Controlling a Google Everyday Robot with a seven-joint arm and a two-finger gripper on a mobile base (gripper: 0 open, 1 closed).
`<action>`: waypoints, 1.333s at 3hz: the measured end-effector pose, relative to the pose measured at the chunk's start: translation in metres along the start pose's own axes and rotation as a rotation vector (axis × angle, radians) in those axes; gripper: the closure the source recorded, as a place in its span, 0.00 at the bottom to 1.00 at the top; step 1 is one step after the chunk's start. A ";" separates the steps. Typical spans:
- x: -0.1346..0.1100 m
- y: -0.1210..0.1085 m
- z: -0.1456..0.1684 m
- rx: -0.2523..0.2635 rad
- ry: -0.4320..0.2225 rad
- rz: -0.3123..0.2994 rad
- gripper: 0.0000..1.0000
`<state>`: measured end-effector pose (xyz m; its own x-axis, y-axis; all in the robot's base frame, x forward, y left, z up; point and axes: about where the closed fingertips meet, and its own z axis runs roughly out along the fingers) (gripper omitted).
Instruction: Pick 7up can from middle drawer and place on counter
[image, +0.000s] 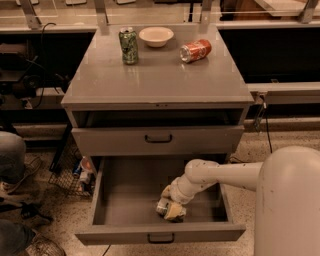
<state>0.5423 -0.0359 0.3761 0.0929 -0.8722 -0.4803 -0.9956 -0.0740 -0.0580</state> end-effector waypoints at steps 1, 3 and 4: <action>-0.001 0.000 -0.001 0.000 0.000 0.000 0.94; -0.023 -0.001 -0.019 0.021 -0.045 -0.096 1.00; -0.036 0.003 -0.059 0.088 -0.069 -0.150 1.00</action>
Offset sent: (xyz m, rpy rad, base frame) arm 0.0018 0.0160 0.0116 0.0381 -0.0324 0.0881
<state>0.5347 -0.0331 0.4446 0.2438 -0.8192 -0.5190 -0.9656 -0.1554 -0.2083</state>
